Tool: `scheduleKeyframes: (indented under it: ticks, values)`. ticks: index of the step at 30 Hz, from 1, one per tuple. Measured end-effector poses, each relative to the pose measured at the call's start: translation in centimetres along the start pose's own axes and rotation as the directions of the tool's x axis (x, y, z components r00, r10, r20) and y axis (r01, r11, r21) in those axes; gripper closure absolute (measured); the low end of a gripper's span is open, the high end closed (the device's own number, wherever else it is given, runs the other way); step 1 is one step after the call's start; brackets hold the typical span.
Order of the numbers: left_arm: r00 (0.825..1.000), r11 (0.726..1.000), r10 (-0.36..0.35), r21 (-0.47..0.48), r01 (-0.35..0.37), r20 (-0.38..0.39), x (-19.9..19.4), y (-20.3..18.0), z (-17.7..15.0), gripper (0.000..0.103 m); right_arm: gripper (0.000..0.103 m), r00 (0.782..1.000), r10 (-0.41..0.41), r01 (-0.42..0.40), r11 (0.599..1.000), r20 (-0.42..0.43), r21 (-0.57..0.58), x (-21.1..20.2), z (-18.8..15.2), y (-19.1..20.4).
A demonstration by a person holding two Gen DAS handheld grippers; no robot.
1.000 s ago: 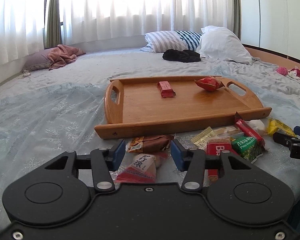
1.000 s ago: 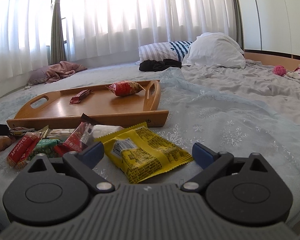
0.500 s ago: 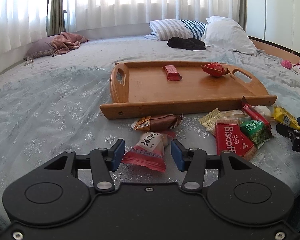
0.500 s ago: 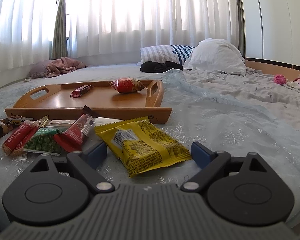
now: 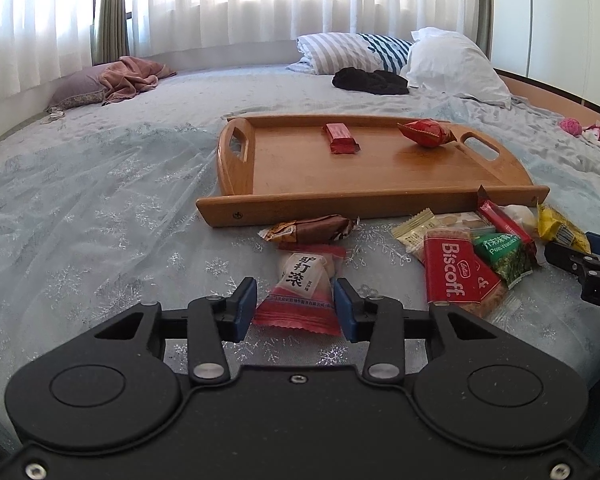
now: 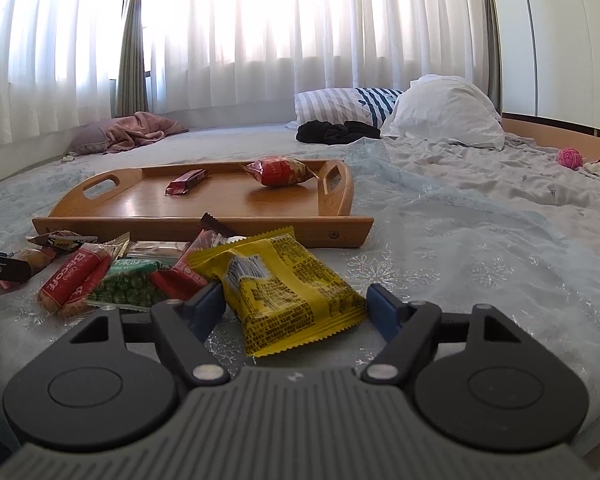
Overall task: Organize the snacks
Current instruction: 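Grasp the white-red candy pack with the left gripper while the right grasps the yellow bag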
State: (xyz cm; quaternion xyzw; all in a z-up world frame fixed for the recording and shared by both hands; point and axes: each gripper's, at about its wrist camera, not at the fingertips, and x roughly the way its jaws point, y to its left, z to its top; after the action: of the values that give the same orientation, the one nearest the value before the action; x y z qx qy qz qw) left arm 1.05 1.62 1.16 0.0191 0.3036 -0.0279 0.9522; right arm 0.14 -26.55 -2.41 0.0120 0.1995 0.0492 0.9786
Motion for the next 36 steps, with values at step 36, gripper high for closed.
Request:
scheduleKeyframes:
  ticks: [36]
  values:
    - [0.998,0.999,-0.007,-0.043,0.01,0.058,-2.2,-1.1,0.6,0.066,0.034,0.997,-0.041,0.045,0.997,0.07,-0.057,-1.0,2.3,0.6]
